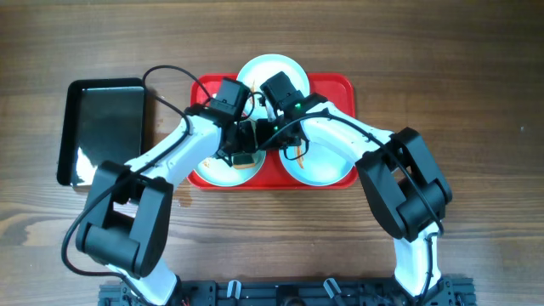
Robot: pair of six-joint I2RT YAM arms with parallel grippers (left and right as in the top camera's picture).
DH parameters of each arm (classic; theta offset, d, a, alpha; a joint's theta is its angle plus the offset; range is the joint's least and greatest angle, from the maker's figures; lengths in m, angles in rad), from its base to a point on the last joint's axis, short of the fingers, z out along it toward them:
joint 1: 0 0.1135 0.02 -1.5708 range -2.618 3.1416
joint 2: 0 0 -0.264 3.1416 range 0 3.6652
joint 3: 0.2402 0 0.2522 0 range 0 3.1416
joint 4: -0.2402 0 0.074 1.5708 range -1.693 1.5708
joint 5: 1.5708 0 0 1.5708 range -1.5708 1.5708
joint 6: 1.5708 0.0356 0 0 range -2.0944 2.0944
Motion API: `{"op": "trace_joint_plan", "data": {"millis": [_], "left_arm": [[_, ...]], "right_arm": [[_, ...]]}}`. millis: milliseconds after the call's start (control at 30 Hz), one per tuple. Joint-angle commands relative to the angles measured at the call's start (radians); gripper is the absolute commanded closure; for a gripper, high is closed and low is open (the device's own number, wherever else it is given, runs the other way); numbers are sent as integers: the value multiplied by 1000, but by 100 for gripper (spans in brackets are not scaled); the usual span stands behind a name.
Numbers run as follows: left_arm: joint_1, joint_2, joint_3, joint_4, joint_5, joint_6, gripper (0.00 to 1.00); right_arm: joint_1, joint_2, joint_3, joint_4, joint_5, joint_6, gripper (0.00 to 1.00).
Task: Clean dirty plates on tray and stack at the side
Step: 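Regrasp the sponge on the plate with the left gripper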
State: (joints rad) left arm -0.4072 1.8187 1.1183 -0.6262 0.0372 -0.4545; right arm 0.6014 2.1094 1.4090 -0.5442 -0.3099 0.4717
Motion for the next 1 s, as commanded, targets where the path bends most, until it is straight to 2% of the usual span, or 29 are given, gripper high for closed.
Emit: {"op": "trace_joint_plan", "data": {"millis": [0, 700, 800, 967], "left_arm": [[-14, 11, -6, 2, -43, -3, 60], [-14, 45, -7, 19, -43, -2, 61], [-14, 50, -6, 18, -59, -3, 91], [-11, 41, -5, 11, -80, -3, 96]], "right_arm": [[7, 27, -6, 2, -3, 2, 95], [7, 27, -6, 1, -3, 2, 95], [7, 27, -6, 1, -3, 2, 96], [7, 27, -6, 2, -3, 1, 95]]}}
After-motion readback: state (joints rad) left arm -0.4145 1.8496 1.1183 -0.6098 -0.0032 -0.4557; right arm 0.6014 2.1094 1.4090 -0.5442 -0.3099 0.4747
